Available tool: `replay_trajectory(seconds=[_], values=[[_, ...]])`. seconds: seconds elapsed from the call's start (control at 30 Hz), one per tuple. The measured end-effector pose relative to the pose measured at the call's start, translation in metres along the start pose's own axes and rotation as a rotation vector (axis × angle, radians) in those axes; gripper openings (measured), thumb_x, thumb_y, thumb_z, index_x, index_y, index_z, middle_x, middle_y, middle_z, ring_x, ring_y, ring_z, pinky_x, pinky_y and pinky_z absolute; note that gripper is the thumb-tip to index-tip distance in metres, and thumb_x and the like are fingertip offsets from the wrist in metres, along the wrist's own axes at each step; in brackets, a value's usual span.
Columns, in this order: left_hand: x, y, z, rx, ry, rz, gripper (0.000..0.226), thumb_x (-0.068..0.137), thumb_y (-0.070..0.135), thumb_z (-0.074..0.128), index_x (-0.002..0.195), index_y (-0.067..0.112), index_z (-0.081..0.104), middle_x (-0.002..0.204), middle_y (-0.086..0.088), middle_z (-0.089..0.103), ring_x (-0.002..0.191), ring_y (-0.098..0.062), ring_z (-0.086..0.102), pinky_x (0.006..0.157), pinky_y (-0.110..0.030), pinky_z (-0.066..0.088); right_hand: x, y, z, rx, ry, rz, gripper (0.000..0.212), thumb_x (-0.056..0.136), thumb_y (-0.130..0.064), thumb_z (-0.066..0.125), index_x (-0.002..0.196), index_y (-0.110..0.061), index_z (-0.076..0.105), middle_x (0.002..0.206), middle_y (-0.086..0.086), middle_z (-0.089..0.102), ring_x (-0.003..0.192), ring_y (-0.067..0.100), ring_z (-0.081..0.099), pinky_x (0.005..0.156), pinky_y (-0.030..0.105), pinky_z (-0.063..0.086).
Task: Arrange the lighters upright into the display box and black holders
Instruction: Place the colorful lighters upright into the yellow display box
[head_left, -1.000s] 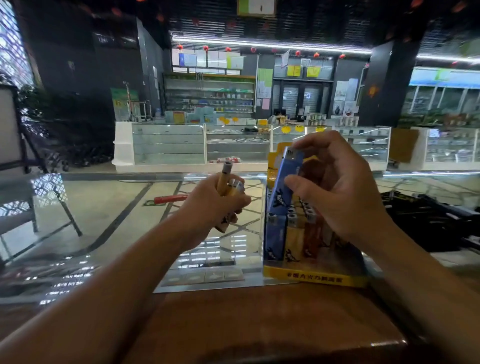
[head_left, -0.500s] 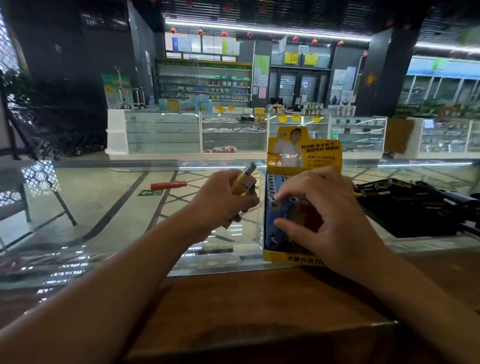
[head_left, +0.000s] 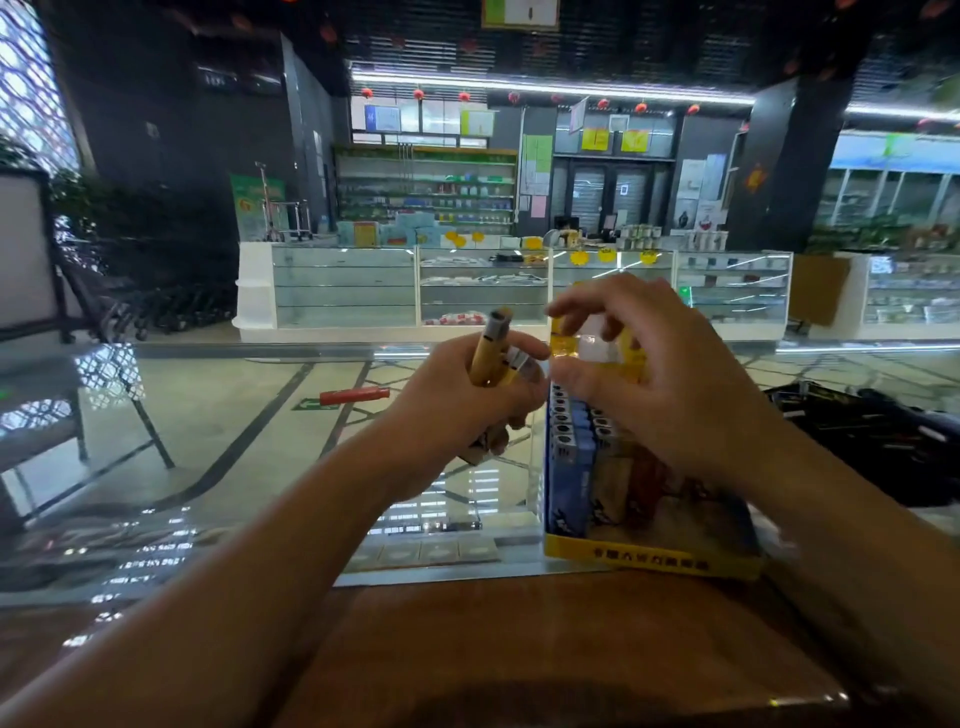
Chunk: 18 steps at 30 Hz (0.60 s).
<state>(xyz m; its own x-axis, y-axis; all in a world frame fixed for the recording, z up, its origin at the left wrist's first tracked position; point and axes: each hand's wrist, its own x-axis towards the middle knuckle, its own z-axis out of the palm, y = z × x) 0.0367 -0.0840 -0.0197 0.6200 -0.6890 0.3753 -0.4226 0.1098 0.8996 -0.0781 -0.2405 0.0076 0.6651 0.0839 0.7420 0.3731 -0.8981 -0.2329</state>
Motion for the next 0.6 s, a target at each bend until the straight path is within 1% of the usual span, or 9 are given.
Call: replay_trajectory(seconds=[0.07, 0.1, 0.2, 0.27, 0.33, 0.4, 0.47, 0.53, 0.6], values=[[-0.001, 0.0, 0.002, 0.041, -0.024, 0.01, 0.013, 0.09, 0.013, 0.07, 0.102, 0.015, 0.067, 0.075, -0.006, 0.063, 0.065, -0.023, 0.056, 0.058, -0.037, 0.047, 0.018, -0.004, -0.001, 0.022, -0.055, -0.035, 0.032, 0.089, -0.049, 0.06, 0.119, -0.04, 0.055, 0.106, -0.025, 0.054, 0.098, -0.009, 0.043, 0.074, 0.002, 0.028], [-0.001, -0.001, 0.003, 0.057, -0.016, 0.015, 0.011, 0.09, 0.012, 0.07, 0.1, 0.014, 0.066, 0.074, -0.006, 0.063, 0.063, -0.024, 0.055, 0.058, -0.039, 0.046, 0.025, -0.005, 0.001, 0.021, -0.081, -0.059, 0.031, 0.089, -0.049, 0.062, 0.118, -0.04, 0.056, 0.105, -0.024, 0.055, 0.098, -0.008, 0.044, 0.074, 0.004, 0.029], [0.0, -0.001, 0.003, 0.053, 0.03, 0.027, 0.015, 0.088, 0.007, 0.069, 0.101, 0.013, 0.065, 0.072, -0.008, 0.063, 0.062, -0.026, 0.055, 0.059, -0.043, 0.046, 0.04, -0.007, 0.009, 0.057, -0.142, -0.085, 0.027, 0.085, -0.049, 0.066, 0.109, -0.036, 0.065, 0.096, -0.023, 0.057, 0.092, 0.0, 0.047, 0.073, 0.018, 0.033], [0.0, 0.001, 0.002, 0.023, 0.018, 0.022, 0.014, 0.087, 0.007, 0.07, 0.098, 0.014, 0.067, 0.073, -0.008, 0.064, 0.063, -0.027, 0.056, 0.061, -0.044, 0.046, 0.048, -0.004, 0.013, 0.098, -0.172, -0.117, 0.024, 0.083, -0.047, 0.067, 0.101, -0.031, 0.067, 0.09, -0.023, 0.06, 0.089, 0.003, 0.051, 0.073, 0.021, 0.036], [0.0, 0.002, 0.001, 0.05, -0.02, 0.03, 0.01, 0.086, 0.011, 0.072, 0.094, 0.015, 0.066, 0.073, -0.006, 0.066, 0.064, -0.027, 0.058, 0.061, -0.043, 0.048, 0.053, 0.001, 0.015, 0.168, -0.161, -0.123, 0.018, 0.082, -0.04, 0.072, 0.094, -0.026, 0.068, 0.088, -0.017, 0.065, 0.089, 0.008, 0.059, 0.076, 0.025, 0.044], [0.0, 0.004, 0.003, 0.103, -0.013, 0.046, 0.01, 0.088, 0.015, 0.072, 0.095, 0.017, 0.065, 0.072, -0.004, 0.067, 0.061, -0.024, 0.06, 0.059, -0.04, 0.05, 0.053, 0.006, 0.017, 0.295, -0.063, -0.093, 0.015, 0.084, -0.029, 0.076, 0.093, -0.021, 0.068, 0.086, -0.008, 0.069, 0.087, 0.011, 0.066, 0.078, 0.026, 0.052], [0.002, 0.002, 0.006, 0.105, 0.046, 0.083, 0.02, 0.088, 0.015, 0.072, 0.104, 0.023, 0.062, 0.075, -0.003, 0.068, 0.06, -0.02, 0.06, 0.059, -0.039, 0.051, 0.051, 0.008, 0.018, 0.414, 0.11, -0.047, 0.016, 0.086, -0.03, 0.071, 0.096, -0.02, 0.065, 0.086, -0.005, 0.07, 0.086, 0.008, 0.069, 0.078, 0.022, 0.055], [0.004, -0.002, 0.008, 0.053, 0.113, 0.079, 0.034, 0.088, 0.013, 0.071, 0.116, 0.026, 0.058, 0.08, -0.003, 0.068, 0.062, -0.017, 0.058, 0.062, -0.037, 0.051, 0.048, 0.009, 0.016, 0.444, 0.258, -0.015, 0.024, 0.086, -0.034, 0.065, 0.105, -0.02, 0.06, 0.084, -0.002, 0.07, 0.081, 0.005, 0.07, 0.073, 0.018, 0.055], [0.006, -0.005, 0.007, -0.025, 0.176, 0.046, 0.043, 0.088, 0.011, 0.071, 0.123, 0.03, 0.056, 0.086, -0.012, 0.067, 0.065, -0.019, 0.056, 0.061, -0.036, 0.05, 0.047, 0.011, 0.013, 0.507, 0.334, 0.043, 0.03, 0.089, -0.029, 0.065, 0.113, -0.015, 0.053, 0.079, 0.008, 0.071, 0.067, 0.013, 0.069, 0.062, 0.023, 0.056]])
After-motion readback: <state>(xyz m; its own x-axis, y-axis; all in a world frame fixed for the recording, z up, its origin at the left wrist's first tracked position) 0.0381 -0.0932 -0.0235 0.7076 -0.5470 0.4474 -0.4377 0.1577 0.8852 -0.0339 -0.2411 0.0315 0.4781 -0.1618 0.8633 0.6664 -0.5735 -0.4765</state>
